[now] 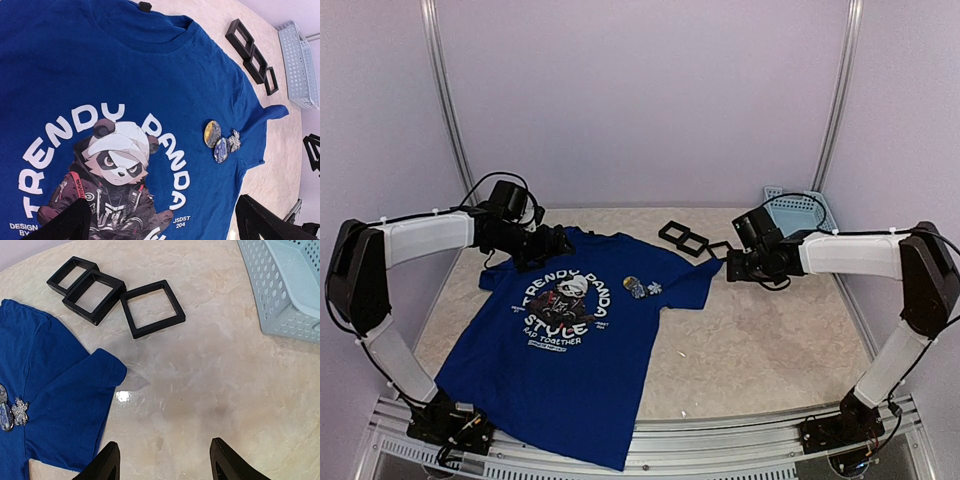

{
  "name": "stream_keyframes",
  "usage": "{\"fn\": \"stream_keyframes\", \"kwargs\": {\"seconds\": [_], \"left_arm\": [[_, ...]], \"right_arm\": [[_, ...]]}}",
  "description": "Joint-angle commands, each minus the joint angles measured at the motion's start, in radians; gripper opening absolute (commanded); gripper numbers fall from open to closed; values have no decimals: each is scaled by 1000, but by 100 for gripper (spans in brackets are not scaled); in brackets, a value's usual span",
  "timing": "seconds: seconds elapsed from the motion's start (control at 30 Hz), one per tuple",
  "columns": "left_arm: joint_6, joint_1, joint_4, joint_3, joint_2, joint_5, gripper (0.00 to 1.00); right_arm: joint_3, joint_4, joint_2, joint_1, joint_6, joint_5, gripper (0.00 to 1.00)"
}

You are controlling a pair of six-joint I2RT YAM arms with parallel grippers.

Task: Remove the brooch from the garment
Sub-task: Flatten out the crumpled clothing at the center of the board, then adjust the flattened clothing at the center of the board.

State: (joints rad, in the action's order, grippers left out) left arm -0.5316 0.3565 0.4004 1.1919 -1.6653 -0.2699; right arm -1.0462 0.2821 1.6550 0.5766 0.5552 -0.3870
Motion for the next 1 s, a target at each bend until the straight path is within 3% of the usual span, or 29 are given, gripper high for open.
{"fn": "stream_keyframes", "kwargs": {"seconds": [0.0, 0.17, 0.3, 0.4, 0.5, 0.7, 0.97], "left_arm": [[20, 52, -29, 43, 24, -28, 99], [43, 118, -45, 113, -44, -28, 99], [34, 147, -80, 167, -121, -83, 97], [32, 174, -75, 231, -193, -105, 97], [18, 193, -65, 289, -259, -127, 97], [-18, 221, -93, 276, -286, -145, 96], [-31, 223, -112, 189, -226, -102, 97]], "right_arm": [[6, 17, -105, -20, -75, 29, 72], [-8, -24, -138, -18, -176, 269, 72], [-21, -47, -90, 12, -150, 358, 70], [-41, -47, -18, 47, -109, 344, 67], [-84, -38, 65, 80, -79, 345, 58], [-232, 114, 232, 142, -61, 235, 43], [-262, 228, 284, 147, -38, 192, 41]]}}
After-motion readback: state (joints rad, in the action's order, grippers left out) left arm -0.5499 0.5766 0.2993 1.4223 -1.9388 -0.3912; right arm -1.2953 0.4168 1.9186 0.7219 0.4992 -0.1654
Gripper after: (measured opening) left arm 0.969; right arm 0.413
